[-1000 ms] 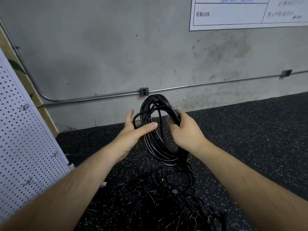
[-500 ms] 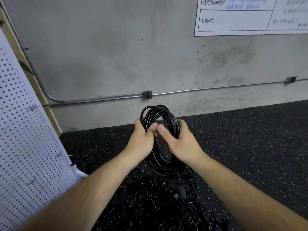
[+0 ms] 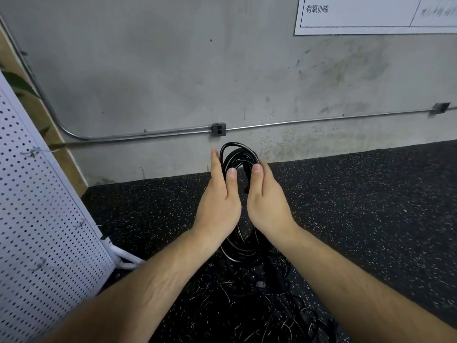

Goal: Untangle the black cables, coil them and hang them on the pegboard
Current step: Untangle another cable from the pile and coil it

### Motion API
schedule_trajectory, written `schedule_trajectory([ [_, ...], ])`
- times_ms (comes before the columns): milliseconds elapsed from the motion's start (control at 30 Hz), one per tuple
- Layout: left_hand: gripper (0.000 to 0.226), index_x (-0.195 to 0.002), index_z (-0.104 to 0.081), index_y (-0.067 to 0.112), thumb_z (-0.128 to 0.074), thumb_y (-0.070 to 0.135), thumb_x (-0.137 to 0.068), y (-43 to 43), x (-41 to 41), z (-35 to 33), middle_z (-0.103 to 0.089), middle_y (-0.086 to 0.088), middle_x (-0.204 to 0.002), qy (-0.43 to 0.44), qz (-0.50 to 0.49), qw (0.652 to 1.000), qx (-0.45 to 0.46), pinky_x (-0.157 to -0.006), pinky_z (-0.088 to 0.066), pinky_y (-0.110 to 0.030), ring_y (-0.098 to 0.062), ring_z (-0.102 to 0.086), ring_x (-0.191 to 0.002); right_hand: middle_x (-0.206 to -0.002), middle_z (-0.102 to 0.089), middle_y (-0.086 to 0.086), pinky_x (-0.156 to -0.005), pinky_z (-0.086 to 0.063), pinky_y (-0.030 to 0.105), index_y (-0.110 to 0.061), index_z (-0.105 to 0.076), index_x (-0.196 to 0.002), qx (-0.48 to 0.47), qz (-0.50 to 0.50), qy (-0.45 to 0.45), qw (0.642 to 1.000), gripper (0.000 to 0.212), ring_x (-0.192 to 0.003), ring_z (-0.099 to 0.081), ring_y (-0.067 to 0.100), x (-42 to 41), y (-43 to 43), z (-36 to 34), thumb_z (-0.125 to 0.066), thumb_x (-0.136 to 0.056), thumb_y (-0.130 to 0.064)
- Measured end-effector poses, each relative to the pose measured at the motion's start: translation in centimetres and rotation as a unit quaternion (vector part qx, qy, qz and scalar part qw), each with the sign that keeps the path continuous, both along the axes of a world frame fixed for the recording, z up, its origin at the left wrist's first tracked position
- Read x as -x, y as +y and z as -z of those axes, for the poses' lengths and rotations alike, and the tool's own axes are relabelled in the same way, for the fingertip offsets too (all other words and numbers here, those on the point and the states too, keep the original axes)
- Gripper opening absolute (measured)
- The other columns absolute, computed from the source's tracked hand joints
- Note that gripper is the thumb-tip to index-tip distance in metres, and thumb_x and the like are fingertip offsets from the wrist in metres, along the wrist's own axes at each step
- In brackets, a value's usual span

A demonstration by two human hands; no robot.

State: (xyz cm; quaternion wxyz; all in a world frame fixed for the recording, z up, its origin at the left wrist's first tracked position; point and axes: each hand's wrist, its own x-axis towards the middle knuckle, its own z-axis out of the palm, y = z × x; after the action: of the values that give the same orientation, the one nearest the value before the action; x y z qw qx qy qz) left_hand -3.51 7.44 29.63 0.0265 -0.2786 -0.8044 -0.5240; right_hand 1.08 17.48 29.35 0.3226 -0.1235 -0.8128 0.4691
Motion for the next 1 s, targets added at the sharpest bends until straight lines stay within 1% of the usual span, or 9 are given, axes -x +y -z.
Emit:
schedule_trajectory([
  [133, 0.062, -0.162, 0.005, 0.037, -0.027, 0.045, -0.109, 0.4, 1.5, 0.8, -0.046, 0.000, -0.156, -0.003, 0.023, 0.999, 0.029, -0.100, -0.039, -0.020, -0.013, -0.054, -0.132, -0.116, -0.067, -0.007, -0.076, -0.041, 0.000, -0.016, -0.050, -0.140, 0.018, -0.024, -0.012, 0.999, 0.044, -0.103, -0.064, 0.007, 1.2, -0.2, 1.1, -0.026, -0.109, -0.037],
  [333, 0.062, -0.162, 0.003, 0.034, -0.030, 0.038, -0.110, -0.4, 3.2, 0.9, -0.046, 0.002, -0.156, -0.031, 0.061, 0.996, 0.051, -0.083, -0.031, 0.003, 0.002, -0.050, -0.119, -0.123, -0.068, -0.003, -0.096, -0.049, 0.018, -0.018, -0.050, -0.142, 0.050, -0.057, -0.012, 0.997, 0.041, -0.112, -0.063, 0.006, 2.7, -0.8, 1.6, -0.029, -0.110, -0.033],
  [433, 0.066, -0.162, 0.007, 0.032, -0.033, 0.031, -0.110, -1.7, 3.9, 1.5, -0.049, 0.000, -0.152, -0.016, 0.064, 0.995, 0.072, -0.091, -0.040, -0.008, -0.003, -0.058, -0.116, -0.132, -0.063, -0.009, -0.099, -0.043, 0.012, -0.023, -0.044, -0.148, 0.054, -0.081, -0.021, 0.995, 0.043, -0.119, -0.058, 0.000, 3.2, -1.9, 2.2, -0.028, -0.110, -0.035],
  [533, 0.068, -0.162, 0.007, 0.026, -0.035, 0.024, -0.109, -3.5, 3.8, 1.5, -0.052, 0.002, -0.145, 0.002, 0.047, 0.993, 0.105, -0.090, -0.044, -0.013, -0.005, -0.061, -0.108, -0.132, -0.064, -0.004, -0.104, -0.046, 0.024, -0.021, -0.046, -0.147, 0.065, -0.086, -0.033, 0.994, 0.043, -0.121, -0.060, 0.007, 3.8, -3.3, 2.5, -0.027, -0.110, -0.036],
  [667, 0.079, -0.160, 0.015, 0.033, -0.042, 0.026, -0.107, -7.4, 4.7, 1.6, -0.060, -0.004, -0.138, -0.043, 0.028, 0.987, 0.153, -0.093, -0.054, -0.040, -0.015, -0.062, -0.097, -0.139, -0.059, -0.004, -0.102, -0.036, 0.020, -0.021, -0.045, -0.149, 0.072, -0.149, -0.088, 0.982, 0.044, -0.125, -0.052, 0.006, 4.3, -4.9, 2.7, -0.028, -0.111, -0.034],
  [733, 0.083, -0.159, 0.018, 0.034, -0.045, 0.025, -0.104, -9.5, 5.0, 1.4, -0.069, -0.014, -0.118, -0.061, 0.024, 0.981, 0.185, -0.084, -0.058, -0.049, -0.025, -0.067, -0.082, -0.133, -0.061, -0.002, -0.101, -0.038, 0.023, -0.018, -0.049, -0.146, 0.061, -0.161, -0.083, 0.982, 0.043, -0.121, -0.055, 0.010, 4.7, -5.9, 3.0, -0.030, -0.111, -0.032],
  [833, 0.079, -0.160, 0.010, 0.029, -0.044, 0.016, -0.103, -11.8, 5.5, 0.4, -0.066, -0.012, -0.093, -0.051, 0.036, 0.975, 0.215, -0.068, -0.059, -0.045, -0.023, -0.067, -0.070, -0.112, -0.063, -0.002, -0.088, -0.044, 0.027, -0.015, -0.054, -0.136, 0.089, -0.157, -0.068, 0.981, 0.037, -0.101, -0.059, 0.016, 5.3, -8.5, 3.1, -0.031, -0.111, -0.029],
  [933, 0.077, -0.161, 0.008, 0.025, -0.042, 0.015, -0.104, -14.0, 6.7, 0.1, -0.064, -0.010, -0.087, -0.040, 0.009, 0.973, 0.228, -0.064, -0.055, -0.043, -0.022, -0.063, -0.064, -0.126, -0.057, -0.007, -0.092, -0.035, 0.013, -0.015, -0.049, -0.144, 0.096, -0.159, -0.057, 0.981, 0.041, -0.115, -0.051, 0.006, 6.3, -10.9, 3.5, -0.030, -0.111, -0.029],
  [1000, 0.076, -0.161, 0.004, 0.029, -0.042, 0.012, -0.103, -15.7, 7.8, 0.9, -0.065, -0.011, -0.093, -0.062, -0.009, 0.976, 0.210, -0.064, -0.058, -0.039, -0.026, -0.068, -0.070, -0.141, -0.053, -0.006, -0.104, -0.033, 0.017, -0.017, -0.043, -0.151, 0.107, -0.181, -0.091, 0.973, 0.046, -0.129, -0.047, 0.009, 7.5, -12.4, 4.2, -0.030, -0.111, -0.035],
])
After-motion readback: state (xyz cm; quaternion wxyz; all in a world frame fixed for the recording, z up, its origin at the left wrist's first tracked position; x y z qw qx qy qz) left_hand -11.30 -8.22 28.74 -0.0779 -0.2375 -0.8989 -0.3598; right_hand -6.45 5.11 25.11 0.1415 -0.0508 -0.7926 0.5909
